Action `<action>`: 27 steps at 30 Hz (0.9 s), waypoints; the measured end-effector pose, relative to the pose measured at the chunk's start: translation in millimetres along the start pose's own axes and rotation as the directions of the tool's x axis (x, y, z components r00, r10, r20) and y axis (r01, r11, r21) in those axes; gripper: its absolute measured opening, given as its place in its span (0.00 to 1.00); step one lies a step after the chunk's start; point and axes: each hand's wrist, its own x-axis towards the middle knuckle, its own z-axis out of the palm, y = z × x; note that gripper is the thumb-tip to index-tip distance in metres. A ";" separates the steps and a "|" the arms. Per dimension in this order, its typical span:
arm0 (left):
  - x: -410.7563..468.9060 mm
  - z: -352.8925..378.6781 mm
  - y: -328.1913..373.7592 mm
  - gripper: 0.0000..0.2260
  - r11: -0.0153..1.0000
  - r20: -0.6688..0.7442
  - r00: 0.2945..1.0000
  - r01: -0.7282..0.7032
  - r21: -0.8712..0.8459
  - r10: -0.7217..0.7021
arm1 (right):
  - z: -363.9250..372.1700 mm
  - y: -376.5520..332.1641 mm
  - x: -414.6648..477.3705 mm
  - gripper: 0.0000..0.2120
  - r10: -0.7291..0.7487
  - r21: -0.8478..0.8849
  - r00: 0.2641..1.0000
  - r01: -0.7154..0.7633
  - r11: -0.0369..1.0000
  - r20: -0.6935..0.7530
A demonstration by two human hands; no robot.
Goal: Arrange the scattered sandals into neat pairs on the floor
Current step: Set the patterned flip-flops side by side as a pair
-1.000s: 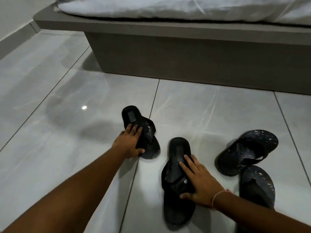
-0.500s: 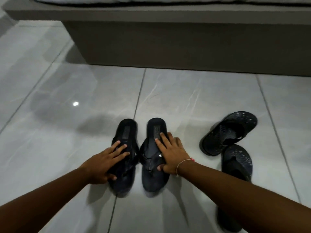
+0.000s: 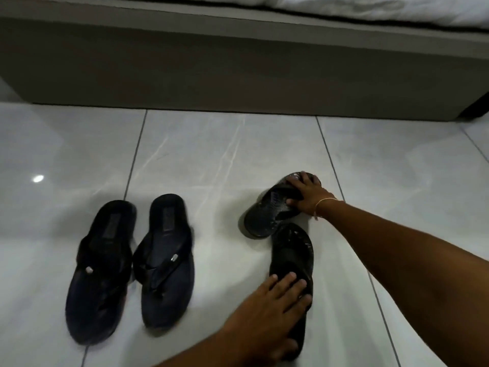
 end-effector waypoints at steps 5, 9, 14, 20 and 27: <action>29.6 31.8 -5.1 0.36 0.998 0.030 0.998 0.059 0.036 -0.060 | -12.2 42.2 13.7 0.38 0.098 0.023 0.994 -0.097 0.995 -0.040; 38.4 28.7 -17.8 0.36 0.994 0.142 0.988 -0.072 0.087 0.059 | -5.8 31.4 -8.3 0.41 0.060 0.065 0.998 -0.057 0.996 -0.031; 76.3 -5.3 -21.2 0.40 0.951 0.125 0.981 -0.178 0.253 0.150 | 14.2 -19.6 -54.8 0.41 0.126 -0.125 0.990 -0.117 0.985 0.067; 61.2 -1.7 21.1 0.33 0.982 -0.079 0.990 0.128 0.139 -0.117 | -11.2 16.9 -79.1 0.30 -0.227 -0.251 0.966 0.189 0.949 -0.128; 68.3 29.1 28.5 0.29 0.906 -0.137 0.896 0.421 -0.037 -0.422 | 27.0 39.5 -75.8 0.26 -0.263 -0.186 0.965 0.262 0.947 0.020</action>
